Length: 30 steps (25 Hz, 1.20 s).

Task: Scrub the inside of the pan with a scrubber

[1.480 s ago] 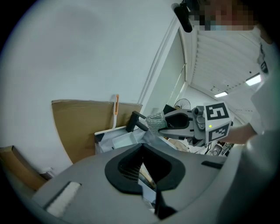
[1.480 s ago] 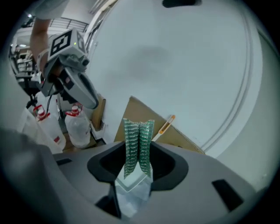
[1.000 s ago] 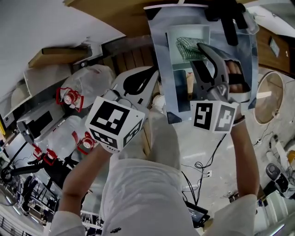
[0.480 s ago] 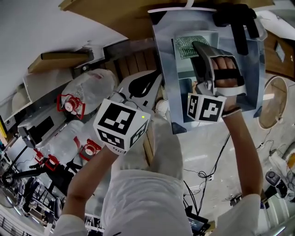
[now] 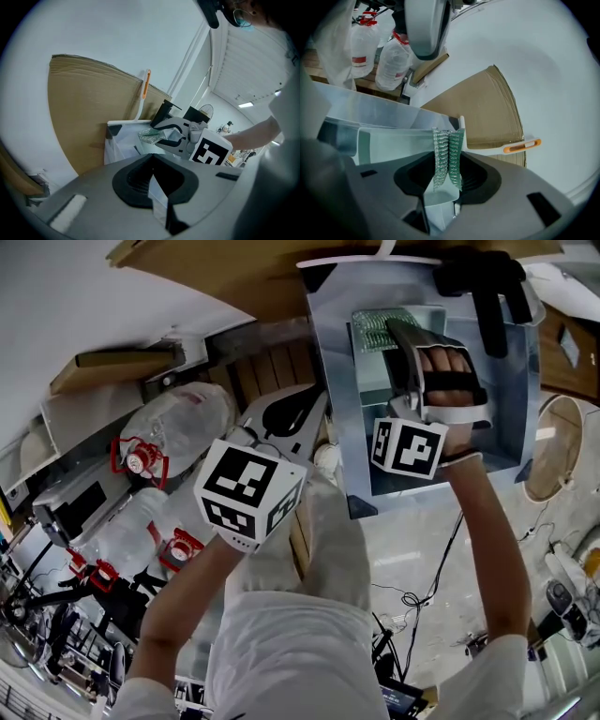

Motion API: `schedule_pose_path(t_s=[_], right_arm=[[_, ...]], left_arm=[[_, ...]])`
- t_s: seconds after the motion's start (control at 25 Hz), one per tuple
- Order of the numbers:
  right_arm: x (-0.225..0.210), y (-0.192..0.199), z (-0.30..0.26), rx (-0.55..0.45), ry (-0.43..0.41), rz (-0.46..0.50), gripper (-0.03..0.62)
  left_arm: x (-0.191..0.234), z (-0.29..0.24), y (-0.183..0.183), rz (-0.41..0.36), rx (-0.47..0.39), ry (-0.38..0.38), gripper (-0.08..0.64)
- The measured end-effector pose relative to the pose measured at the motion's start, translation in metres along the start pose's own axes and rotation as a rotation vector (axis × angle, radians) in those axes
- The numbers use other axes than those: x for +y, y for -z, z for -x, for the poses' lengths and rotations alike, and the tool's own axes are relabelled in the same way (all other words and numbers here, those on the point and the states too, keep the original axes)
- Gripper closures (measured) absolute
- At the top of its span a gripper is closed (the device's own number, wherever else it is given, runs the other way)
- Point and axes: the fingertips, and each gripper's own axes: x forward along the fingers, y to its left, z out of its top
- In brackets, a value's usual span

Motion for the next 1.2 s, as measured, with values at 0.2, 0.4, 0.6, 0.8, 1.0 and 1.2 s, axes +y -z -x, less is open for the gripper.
schedule_pose_path(t_s=[0.2,0.4,0.6,0.8,1.0,1.2], right_arm=[[0.007,0.001,-0.009,0.005,-0.02,0.012,0.443],[0.019,0.003,-0.02,0.009,-0.067,0.021,0.443],[0.022,0.0,-0.021,-0.011,-0.13,0.049,0.443],[0.029,-0.001,-0.021,-0.022,-0.19,0.044,0.453],[0.051,-0.002,-0.014,-0.032,-0.262,0.064,0.459],[0.087,0.003,0.0,-0.035,-0.355,0.13,0.462]], left_arm=[[0.001,-0.003,0.0,0.004,-0.004,0.001,0.555],[0.003,-0.004,0.002,0.01,0.0,-0.001,0.555],[0.003,-0.004,0.006,-0.002,0.011,-0.006,0.555],[0.004,-0.003,0.007,0.006,0.01,-0.018,0.555],[-0.006,-0.002,0.008,-0.003,0.008,-0.012,0.555],[-0.013,0.0,0.013,0.002,0.005,-0.008,0.555]])
